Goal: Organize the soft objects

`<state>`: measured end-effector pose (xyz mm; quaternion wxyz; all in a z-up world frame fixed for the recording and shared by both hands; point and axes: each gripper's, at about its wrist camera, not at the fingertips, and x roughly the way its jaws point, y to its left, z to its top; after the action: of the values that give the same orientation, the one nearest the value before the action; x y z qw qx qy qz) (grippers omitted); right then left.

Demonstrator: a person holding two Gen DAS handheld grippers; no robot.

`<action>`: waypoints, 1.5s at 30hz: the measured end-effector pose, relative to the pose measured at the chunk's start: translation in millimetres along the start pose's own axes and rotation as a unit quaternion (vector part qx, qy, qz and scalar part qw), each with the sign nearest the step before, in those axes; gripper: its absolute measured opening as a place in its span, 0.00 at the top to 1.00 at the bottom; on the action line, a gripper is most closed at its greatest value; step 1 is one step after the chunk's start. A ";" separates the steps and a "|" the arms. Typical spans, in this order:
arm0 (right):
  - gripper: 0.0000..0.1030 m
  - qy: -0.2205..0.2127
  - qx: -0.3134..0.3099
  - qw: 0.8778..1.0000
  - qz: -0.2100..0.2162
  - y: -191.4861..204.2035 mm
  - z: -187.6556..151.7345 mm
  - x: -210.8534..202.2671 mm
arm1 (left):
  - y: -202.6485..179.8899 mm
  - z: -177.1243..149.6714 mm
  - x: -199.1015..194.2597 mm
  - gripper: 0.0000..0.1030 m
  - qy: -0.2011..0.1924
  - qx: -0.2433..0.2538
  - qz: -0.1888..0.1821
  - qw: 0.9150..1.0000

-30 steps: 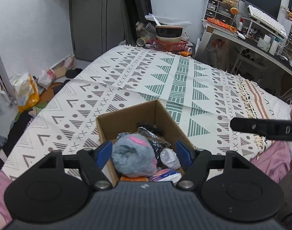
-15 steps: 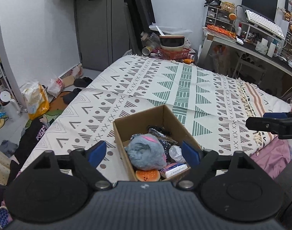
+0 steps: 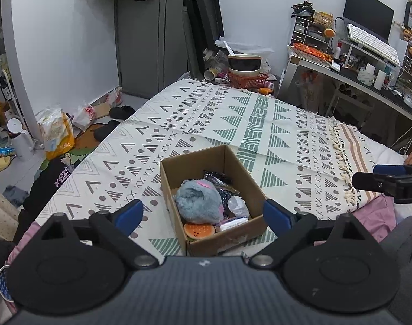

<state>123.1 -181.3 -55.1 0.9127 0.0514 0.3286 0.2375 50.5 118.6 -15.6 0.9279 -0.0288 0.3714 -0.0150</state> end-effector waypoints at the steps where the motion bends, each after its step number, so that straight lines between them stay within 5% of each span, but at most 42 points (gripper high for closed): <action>1: 0.00 -0.001 0.000 1.000 0.002 0.1 -0.9 -2.8 | -2.9 -0.5 -3.0 0.07 -0.001 0.003 -0.001 1.000; 45: 0.00 0.024 0.001 0.999 -0.041 0.7 -11.6 -38.0 | -42.1 -7.6 -15.4 0.02 -0.009 -0.002 0.006 1.000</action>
<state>90.1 -199.1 -42.1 0.9135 0.0336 0.3522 0.2010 33.9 77.0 -7.8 0.9312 -0.0287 0.3632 -0.0084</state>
